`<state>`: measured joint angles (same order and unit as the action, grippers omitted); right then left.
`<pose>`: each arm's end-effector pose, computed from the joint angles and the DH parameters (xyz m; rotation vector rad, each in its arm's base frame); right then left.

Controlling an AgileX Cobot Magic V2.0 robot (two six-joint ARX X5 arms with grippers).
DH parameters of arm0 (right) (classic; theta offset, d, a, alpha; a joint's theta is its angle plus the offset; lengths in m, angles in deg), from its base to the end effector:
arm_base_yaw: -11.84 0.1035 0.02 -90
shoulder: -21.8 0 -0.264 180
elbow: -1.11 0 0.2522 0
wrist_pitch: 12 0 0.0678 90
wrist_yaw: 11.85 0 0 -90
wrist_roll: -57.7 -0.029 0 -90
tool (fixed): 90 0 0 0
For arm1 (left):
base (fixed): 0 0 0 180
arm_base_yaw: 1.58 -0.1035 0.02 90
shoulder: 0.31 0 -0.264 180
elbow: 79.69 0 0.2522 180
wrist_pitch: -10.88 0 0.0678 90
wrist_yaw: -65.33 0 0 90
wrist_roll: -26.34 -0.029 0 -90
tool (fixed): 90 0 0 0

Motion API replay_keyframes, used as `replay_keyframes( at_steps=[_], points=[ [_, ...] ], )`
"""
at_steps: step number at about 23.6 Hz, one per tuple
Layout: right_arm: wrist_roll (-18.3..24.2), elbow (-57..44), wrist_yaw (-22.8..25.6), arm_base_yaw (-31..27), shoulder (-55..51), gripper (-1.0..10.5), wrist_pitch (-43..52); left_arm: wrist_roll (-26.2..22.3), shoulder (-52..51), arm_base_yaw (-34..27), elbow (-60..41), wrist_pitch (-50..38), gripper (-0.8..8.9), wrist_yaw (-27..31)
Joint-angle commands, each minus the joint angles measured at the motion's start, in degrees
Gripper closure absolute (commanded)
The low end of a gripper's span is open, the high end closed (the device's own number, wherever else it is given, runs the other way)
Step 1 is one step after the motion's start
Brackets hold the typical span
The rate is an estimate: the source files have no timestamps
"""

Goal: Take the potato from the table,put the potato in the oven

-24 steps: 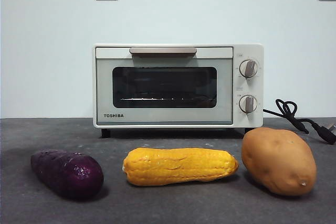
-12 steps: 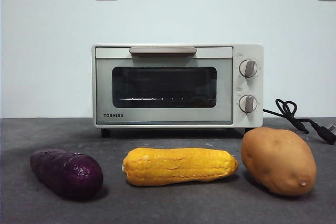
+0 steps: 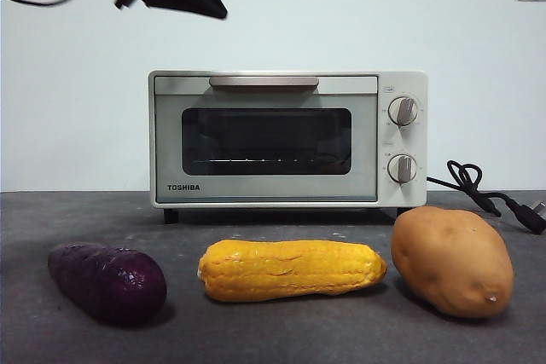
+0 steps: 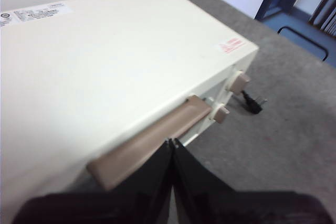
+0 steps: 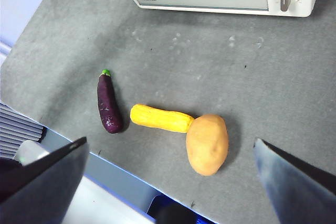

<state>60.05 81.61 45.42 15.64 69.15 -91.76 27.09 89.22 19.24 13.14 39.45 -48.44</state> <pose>0.1143 0.0233 0.3686 0.1690 0.7876 0.6174 0.3276 -0.1371 0.3417 -0.0239 0.4571 -0.7624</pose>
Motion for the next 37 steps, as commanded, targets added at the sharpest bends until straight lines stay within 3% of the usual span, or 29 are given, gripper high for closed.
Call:
replay_keyframes(
  at_steps=[1,23,30,37],
  points=[
    [-0.4,0.1,0.0,0.1,0.0,2.6,0.2,-2.5,3.2,0.3,1.8,-1.0,8.21,1.0],
    [-0.4,0.1,0.0,0.1,1.0,2.6,0.3,-7.1,11.4,1.7,2.0,-3.3,8.21,6.0],
    [-0.4,0.1,-0.2,0.1,1.0,2.6,0.1,-8.3,11.8,2.3,2.0,0.5,8.21,5.6],
    [-0.3,0.1,-0.2,0.1,1.0,2.6,0.2,-8.9,11.8,4.6,2.0,10.4,8.21,3.1]
  ],
)
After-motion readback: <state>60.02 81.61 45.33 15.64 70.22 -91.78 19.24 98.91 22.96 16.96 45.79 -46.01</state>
